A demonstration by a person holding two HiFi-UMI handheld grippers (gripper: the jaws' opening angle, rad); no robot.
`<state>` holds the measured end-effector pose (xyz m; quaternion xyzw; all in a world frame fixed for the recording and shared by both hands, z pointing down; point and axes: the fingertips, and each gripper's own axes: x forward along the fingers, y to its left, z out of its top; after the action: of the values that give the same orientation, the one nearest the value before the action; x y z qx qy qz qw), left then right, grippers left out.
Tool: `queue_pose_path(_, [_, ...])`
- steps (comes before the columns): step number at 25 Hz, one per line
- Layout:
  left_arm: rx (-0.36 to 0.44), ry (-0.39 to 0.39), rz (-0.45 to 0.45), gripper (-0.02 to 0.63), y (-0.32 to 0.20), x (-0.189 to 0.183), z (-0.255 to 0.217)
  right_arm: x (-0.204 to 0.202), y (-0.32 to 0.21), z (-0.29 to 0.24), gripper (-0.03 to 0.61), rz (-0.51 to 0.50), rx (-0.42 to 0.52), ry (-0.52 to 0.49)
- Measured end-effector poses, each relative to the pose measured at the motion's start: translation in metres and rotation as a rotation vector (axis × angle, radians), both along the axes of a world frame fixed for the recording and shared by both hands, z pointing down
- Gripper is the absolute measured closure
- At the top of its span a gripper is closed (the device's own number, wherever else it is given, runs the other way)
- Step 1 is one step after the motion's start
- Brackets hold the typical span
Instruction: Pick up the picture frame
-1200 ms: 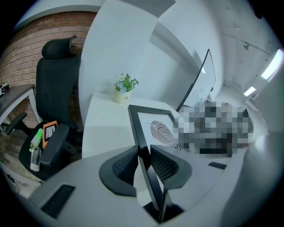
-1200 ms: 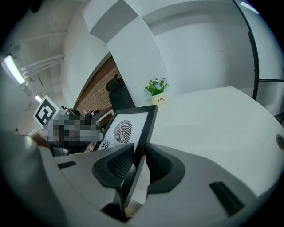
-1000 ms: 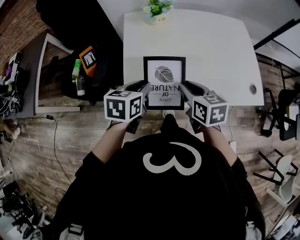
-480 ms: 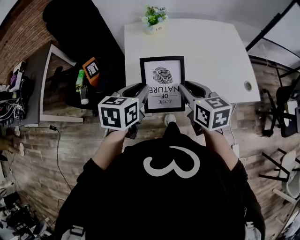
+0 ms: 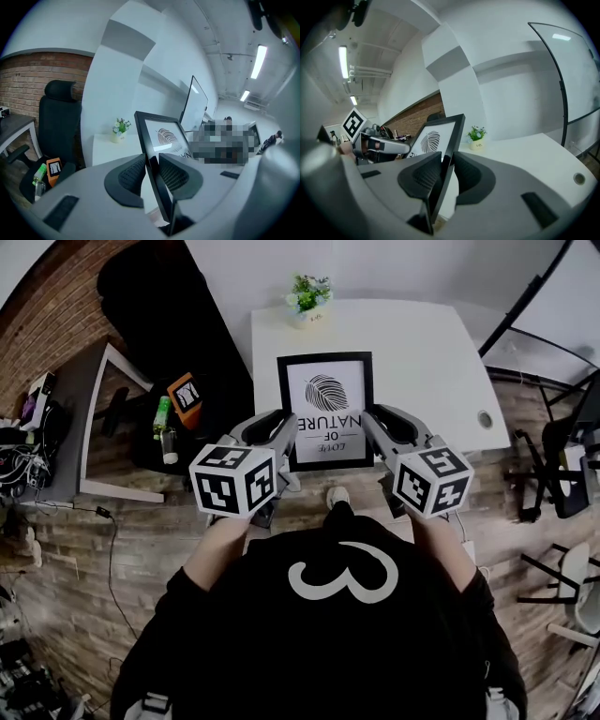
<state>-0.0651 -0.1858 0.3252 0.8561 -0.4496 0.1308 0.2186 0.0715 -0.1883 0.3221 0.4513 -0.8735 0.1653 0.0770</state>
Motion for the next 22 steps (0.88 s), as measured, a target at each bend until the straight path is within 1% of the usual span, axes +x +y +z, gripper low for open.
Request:
queue_pose_path(3, [0.045, 0.012, 0.011, 0.515, 0.006, 0.002, -0.016, 0.002, 0.007, -0.014, 0.48, 0.008, 0.042, -0.002])
queue_pose_path(10, [0.122, 0.0, 0.029, 0.515, 0.011, -0.001, -0.039, 0.0, 0.011, -0.036, 0.483, 0.032, 0.103, -0.037])
queue_pose_path(17, [0.14, 0.023, 0.031, 0.515, 0.01, -0.001, -0.05, 0.001, 0.008, -0.047, 0.485, 0.029, 0.134, -0.024])
queue_pose_path(22, [0.133, 0.032, 0.041, 0.516, 0.003, 0.002, -0.049, 0.004, 0.0, -0.045, 0.485, 0.031, 0.125, -0.017])
